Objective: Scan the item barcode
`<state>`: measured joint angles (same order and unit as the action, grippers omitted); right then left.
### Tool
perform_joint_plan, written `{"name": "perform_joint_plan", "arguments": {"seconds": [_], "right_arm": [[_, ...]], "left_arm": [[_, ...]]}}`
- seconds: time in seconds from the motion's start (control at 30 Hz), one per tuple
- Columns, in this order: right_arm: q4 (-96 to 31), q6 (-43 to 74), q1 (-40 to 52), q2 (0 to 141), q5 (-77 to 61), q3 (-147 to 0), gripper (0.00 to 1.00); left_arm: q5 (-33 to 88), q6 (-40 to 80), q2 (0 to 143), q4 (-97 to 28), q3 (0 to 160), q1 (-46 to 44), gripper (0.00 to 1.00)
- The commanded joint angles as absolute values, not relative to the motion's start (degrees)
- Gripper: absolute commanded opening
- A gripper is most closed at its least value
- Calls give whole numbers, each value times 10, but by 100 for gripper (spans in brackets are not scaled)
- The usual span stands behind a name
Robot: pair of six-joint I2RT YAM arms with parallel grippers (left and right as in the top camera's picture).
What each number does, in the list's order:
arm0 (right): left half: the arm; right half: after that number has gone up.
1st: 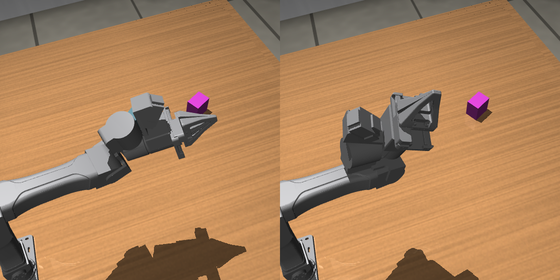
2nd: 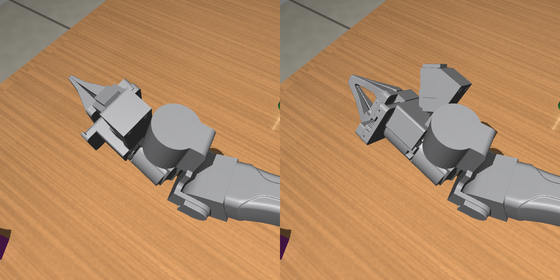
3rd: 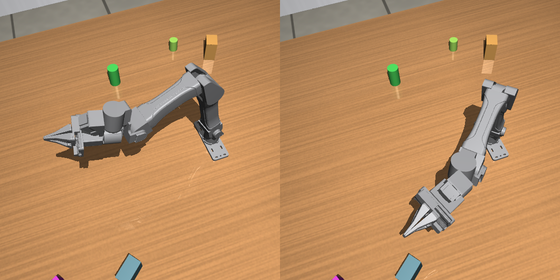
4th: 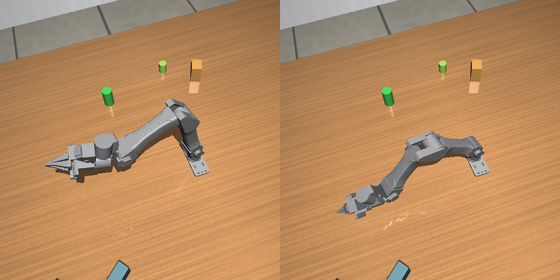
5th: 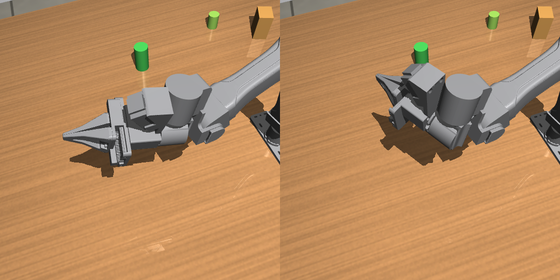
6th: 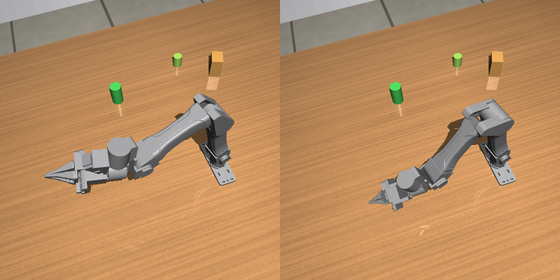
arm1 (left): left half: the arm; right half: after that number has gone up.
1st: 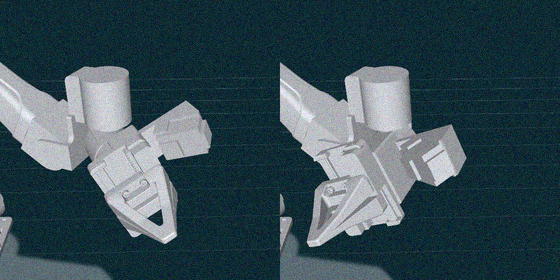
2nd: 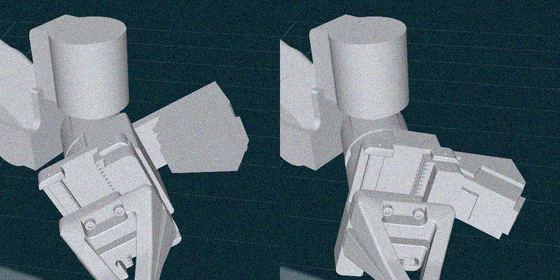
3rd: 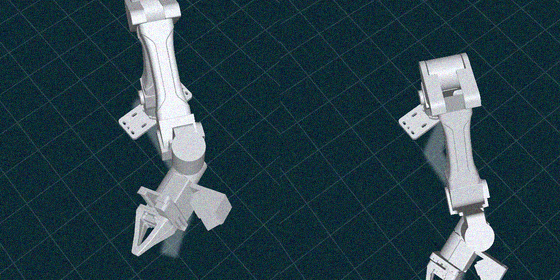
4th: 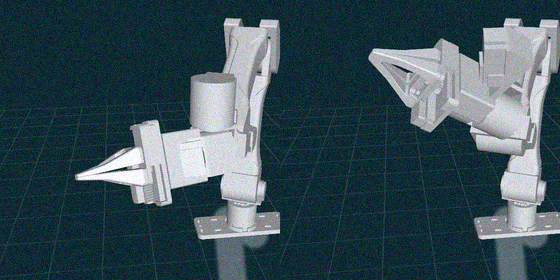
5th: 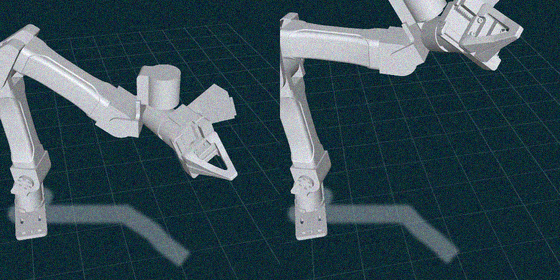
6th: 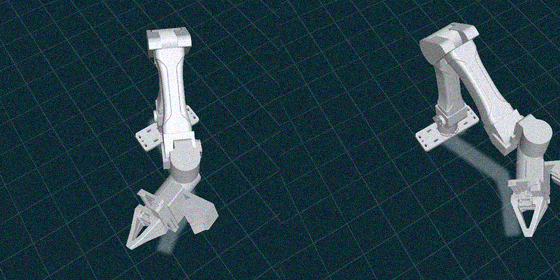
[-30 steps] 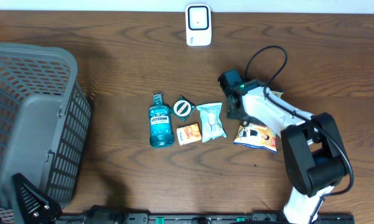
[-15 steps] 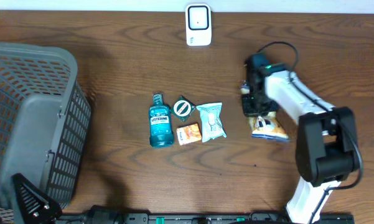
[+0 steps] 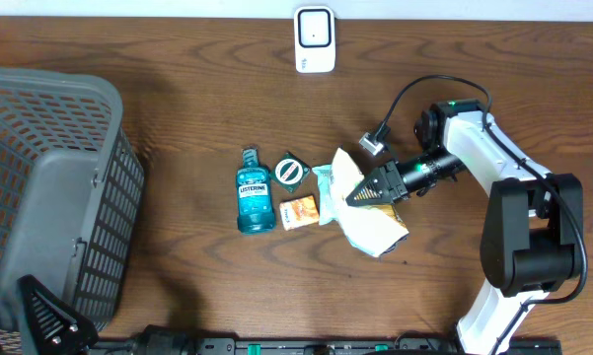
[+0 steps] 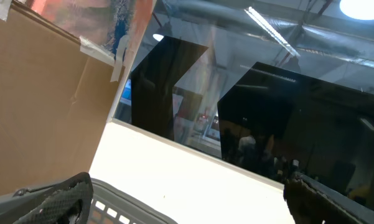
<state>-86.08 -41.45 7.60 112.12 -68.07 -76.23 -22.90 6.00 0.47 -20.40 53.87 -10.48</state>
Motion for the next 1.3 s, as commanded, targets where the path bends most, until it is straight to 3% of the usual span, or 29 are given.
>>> {"name": "perform_joint_plan", "arguments": {"seconds": [0.0,0.23,0.47,0.6,0.7,0.83,1.03,1.27], "right_arm": [[-893,-550,76,1105,-797,-763,1],[-975,-932,85,1105,-808,-763,1],[-975,-974,99,1105,-830,-763,1],[-975,-974,109,1105,-832,-763,1],[-975,-974,115,1105,-831,-763,1],[-975,-974,115,1105,-830,-763,1],[-975,-974,115,1105,-820,-763,1],[-975,-993,115,1105,-815,-763,1]], "left_arm": [[-236,57,1,-203,537,-102,98],[-236,57,1,-205,522,-101,98],[-236,63,1,-199,474,-100,98],[-225,154,1,-164,438,-83,98],[-150,215,1,-157,421,-58,98],[-8,190,1,-147,410,-24,98],[-72,177,2,-154,410,-12,98],[-17,174,3,-212,377,-12,98]]}}
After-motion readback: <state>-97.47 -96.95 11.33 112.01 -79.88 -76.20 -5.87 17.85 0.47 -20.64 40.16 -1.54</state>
